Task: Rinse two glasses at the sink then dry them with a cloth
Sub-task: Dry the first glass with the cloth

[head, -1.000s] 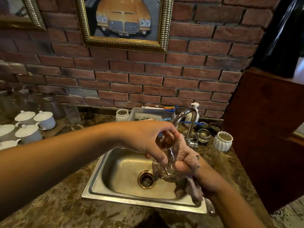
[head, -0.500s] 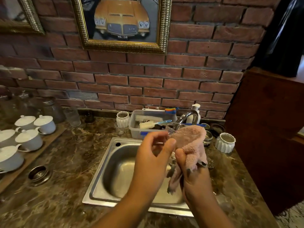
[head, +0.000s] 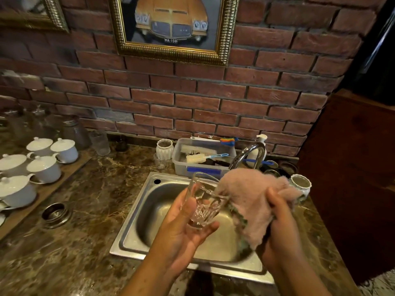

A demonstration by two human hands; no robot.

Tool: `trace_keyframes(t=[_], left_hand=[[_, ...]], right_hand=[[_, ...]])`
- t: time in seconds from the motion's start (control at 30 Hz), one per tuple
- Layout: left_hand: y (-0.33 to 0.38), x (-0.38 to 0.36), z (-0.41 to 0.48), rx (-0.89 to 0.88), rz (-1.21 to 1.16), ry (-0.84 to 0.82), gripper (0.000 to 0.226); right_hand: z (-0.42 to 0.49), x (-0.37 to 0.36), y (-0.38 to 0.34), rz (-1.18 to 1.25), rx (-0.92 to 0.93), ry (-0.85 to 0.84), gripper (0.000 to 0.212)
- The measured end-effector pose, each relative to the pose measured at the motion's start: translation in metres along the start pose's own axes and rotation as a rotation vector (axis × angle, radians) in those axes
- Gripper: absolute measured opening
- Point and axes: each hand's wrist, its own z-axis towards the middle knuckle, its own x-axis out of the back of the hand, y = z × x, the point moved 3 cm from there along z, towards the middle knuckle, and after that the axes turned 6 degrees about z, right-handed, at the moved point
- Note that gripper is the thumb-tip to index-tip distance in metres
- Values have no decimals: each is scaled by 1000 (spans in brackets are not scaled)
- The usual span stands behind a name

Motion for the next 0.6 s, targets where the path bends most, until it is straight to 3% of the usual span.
trace_keyframes(t=[0.03,0.07,0.1,0.17,0.27,0.4,0.6], left_hand=[[0,0,-3,14,35,-7,94],[2,-1,-4,24,57,-13,91],[2,-1,-6,26,86,2,81],[1,-4,-7,27,146,22,57],[-1,-9,-7,20,203,20,52],[3,-13,-7,16,150,82,42],[4,-16,-4,-59,383,218,21]], right_hand=[[-5,-24,-6,-11,53,-185,47],[-9,-30,-17,151,58,-240,46],[-7,-31,-23,120,98,-218,42],[1,-32,-36,-14,201,-224,37],[-1,-43,-39,-293,205,-419,29],[-3,-46,-26,-636,232,-553,24],[-6,-44,1,-679,42,-723,12]])
